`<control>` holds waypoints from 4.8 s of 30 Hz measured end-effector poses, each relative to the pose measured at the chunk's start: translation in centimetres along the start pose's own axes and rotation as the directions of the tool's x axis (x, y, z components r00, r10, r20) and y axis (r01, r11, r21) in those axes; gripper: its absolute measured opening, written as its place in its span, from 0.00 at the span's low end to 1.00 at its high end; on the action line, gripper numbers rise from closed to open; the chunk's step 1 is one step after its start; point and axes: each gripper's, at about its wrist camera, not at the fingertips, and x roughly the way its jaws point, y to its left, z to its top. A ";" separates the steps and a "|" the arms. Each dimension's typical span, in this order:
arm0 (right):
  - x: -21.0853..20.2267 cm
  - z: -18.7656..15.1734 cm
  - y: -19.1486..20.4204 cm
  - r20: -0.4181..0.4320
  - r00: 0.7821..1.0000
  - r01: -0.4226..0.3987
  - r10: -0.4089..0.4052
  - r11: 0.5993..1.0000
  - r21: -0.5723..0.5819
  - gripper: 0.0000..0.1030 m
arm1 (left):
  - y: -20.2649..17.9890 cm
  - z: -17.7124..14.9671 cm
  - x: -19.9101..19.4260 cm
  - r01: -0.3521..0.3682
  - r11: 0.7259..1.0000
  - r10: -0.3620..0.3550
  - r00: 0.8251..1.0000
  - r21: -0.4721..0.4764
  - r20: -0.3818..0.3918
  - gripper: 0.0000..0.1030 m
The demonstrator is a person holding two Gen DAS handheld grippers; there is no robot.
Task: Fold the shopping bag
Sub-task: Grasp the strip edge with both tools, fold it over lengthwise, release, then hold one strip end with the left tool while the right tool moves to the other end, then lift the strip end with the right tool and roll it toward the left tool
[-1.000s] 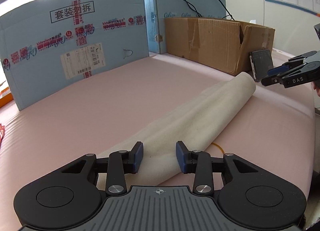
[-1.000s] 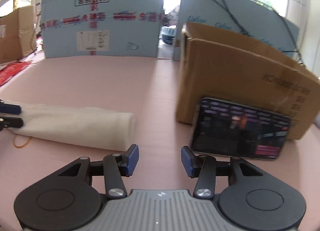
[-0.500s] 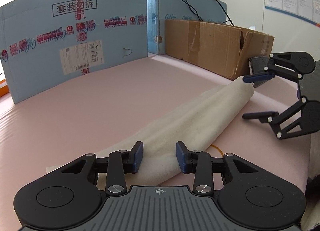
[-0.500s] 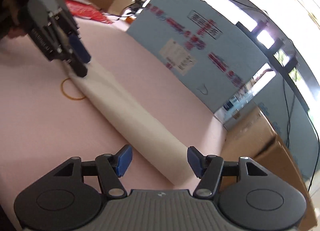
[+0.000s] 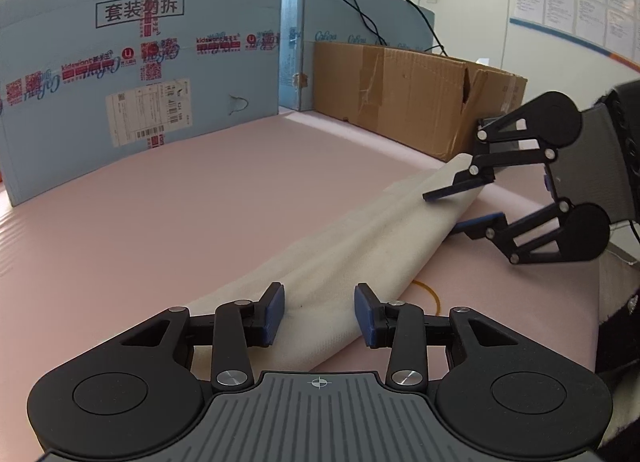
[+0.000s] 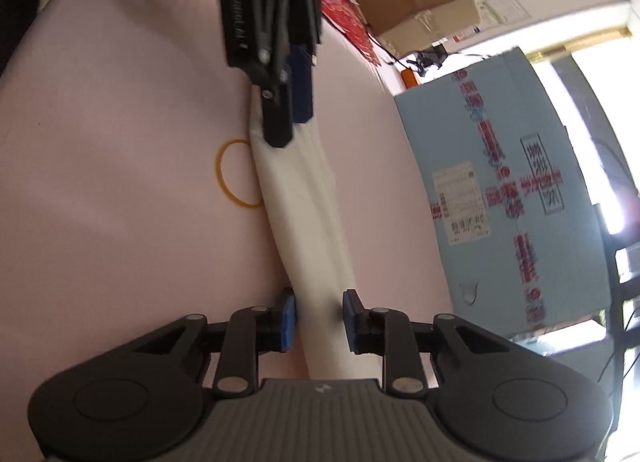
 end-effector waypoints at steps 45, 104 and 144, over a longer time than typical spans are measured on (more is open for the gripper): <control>2.9 -9.7 -11.5 -0.002 0.954 -0.120 0.299 0.386 0.915 0.26 | 7.6 -1.1 -2.3 -0.180 0.962 0.173 0.984 -0.204 -0.053 0.41; 3.8 -3.7 -7.0 0.061 0.998 -0.063 -0.030 -0.067 0.996 0.50 | -3.6 2.2 5.0 -0.143 0.989 0.144 0.990 -0.047 0.011 0.42; 5.2 10.3 5.1 0.003 0.961 0.274 -0.277 0.949 -0.157 0.14 | 3.3 -1.4 0.0 -0.187 0.924 0.208 0.978 -0.333 0.029 0.46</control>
